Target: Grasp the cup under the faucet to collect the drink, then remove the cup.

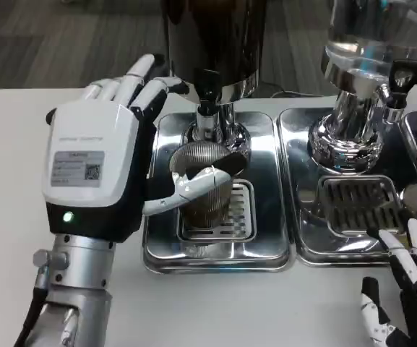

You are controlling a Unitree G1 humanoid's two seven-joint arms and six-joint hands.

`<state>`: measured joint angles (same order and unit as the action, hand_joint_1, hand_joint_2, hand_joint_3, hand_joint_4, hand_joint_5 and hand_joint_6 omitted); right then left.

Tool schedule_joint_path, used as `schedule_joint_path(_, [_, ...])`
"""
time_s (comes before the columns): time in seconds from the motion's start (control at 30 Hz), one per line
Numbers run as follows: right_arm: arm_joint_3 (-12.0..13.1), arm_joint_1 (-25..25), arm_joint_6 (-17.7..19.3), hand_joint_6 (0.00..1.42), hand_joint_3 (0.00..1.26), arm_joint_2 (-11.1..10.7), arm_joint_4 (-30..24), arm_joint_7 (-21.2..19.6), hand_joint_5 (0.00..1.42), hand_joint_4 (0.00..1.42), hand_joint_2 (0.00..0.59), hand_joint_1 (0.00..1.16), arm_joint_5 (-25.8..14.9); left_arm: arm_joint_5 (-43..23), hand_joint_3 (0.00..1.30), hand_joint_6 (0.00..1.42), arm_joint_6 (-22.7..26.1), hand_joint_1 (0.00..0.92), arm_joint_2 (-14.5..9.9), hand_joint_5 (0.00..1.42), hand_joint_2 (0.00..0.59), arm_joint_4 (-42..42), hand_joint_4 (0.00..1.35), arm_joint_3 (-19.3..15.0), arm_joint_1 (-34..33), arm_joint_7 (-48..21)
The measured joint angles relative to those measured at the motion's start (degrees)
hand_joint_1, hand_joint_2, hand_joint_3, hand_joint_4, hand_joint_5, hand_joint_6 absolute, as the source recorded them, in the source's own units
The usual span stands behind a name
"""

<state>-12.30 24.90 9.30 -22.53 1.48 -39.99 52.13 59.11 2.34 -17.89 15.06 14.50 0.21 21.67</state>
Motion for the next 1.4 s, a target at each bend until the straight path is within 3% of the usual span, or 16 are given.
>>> schedule_joint_path(0.33, [0.0,0.0,0.0,0.08,0.2,0.0,0.0,0.0,0.0,0.0,0.5,0.26,0.0,-0.3,0.29,0.24,-0.3,0.0,-0.1,0.23,0.049,1.8,0.01,-0.8,2.2,0.0])
schedule_joint_path(0.6, [0.4,0.0,0.0,0.08,0.19,-0.5,-0.5,0.1,0.0,0.0,0.49,0.26,-0.1,-2.8,0.27,0.22,-4.8,0.0,-1.9,0.2,0.044,4.5,0.0,-5.4,15.9,4.1])
schedule_joint_path(0.83, [-0.1,-1.9,0.1,0.06,0.14,-0.5,-0.5,1.9,0.0,0.0,0.366,0.28,0.3,-4.3,0.24,0.17,-8.9,0.0,-2.5,0.17,0.048,3.0,0.0,-7.3,24.1,8.4])
schedule_joint_path(1.0, [-0.4,-3.5,-1.0,0.01,0.05,-0.5,-2.4,6.0,0.0,0.0,0.302,0.27,0.4,-3.7,0.22,0.16,-10.0,0.0,-3.2,0.15,0.053,-1.7,0.0,-7.1,27.1,10.6])
schedule_joint_path(1.27, [-0.3,-5.4,-3.5,0.0,0.0,-0.4,-6.6,15.5,0.0,0.0,0.243,0.55,-0.7,-2.2,0.2,0.13,-10.5,0.0,-4.3,0.13,0.053,-12.1,0.0,-5.8,26.6,12.9])
schedule_joint_path(1.4, [-0.3,-7.3,-5.7,0.0,0.0,0.2,-9.0,22.2,0.0,0.0,0.209,0.56,-2.5,-2.3,0.2,0.13,-10.9,0.0,-4.4,0.13,0.056,-14.5,0.0,-4.9,25.8,14.7])
